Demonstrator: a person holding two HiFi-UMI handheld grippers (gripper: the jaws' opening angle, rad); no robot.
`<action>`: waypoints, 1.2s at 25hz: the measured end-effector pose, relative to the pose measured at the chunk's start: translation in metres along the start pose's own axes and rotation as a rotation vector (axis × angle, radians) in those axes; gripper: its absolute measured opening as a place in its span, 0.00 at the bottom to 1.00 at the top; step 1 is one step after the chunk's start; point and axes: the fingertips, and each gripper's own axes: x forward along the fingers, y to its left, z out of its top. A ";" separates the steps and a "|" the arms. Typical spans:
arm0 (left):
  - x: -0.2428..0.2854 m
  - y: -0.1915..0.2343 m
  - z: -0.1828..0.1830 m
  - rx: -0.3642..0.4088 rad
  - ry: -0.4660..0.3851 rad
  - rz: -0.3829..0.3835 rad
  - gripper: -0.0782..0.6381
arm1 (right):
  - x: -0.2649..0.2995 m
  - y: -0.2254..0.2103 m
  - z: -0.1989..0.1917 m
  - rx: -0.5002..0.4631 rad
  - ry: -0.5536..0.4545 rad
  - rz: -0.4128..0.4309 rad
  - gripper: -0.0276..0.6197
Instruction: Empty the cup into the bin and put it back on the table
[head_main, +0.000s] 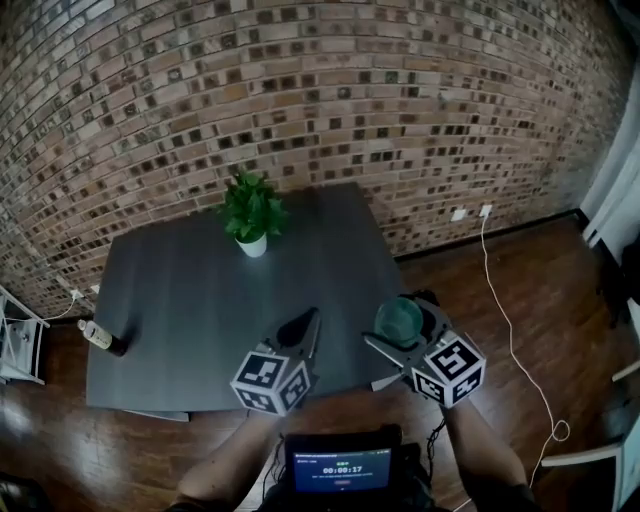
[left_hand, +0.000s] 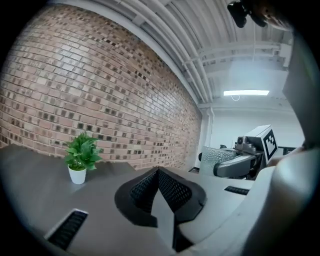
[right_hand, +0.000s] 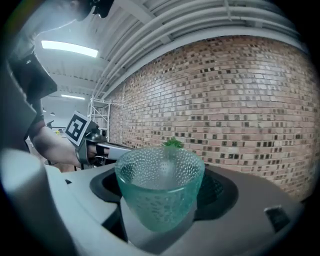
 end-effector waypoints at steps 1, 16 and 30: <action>0.008 -0.011 0.002 0.004 -0.005 -0.009 0.11 | -0.009 -0.009 0.000 -0.001 -0.002 -0.005 0.66; 0.139 -0.157 -0.012 0.034 -0.005 -0.050 0.11 | -0.127 -0.156 -0.028 -0.009 -0.012 -0.012 0.66; 0.211 -0.196 -0.012 0.064 0.021 -0.152 0.11 | -0.159 -0.225 -0.043 0.057 -0.017 -0.112 0.66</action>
